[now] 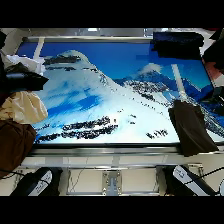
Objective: Fold the shirts.
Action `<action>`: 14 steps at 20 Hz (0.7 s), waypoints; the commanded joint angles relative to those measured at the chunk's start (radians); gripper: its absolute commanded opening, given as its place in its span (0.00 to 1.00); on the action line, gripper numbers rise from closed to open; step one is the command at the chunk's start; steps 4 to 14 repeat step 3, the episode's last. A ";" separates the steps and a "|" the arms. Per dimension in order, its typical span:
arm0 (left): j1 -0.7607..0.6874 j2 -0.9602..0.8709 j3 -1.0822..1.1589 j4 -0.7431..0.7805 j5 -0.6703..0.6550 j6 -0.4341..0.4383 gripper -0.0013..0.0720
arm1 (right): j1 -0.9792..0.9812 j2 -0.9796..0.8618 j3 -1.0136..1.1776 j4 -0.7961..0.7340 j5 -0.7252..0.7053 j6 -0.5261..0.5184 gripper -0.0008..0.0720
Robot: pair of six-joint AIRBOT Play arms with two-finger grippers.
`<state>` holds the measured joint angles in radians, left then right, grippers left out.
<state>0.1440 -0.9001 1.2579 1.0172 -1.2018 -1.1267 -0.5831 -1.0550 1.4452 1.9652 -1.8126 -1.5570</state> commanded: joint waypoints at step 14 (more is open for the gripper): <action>0.001 -0.001 0.000 0.000 0.001 0.000 0.03 | 0.117 0.002 0.024 0.012 -0.010 -0.007 0.95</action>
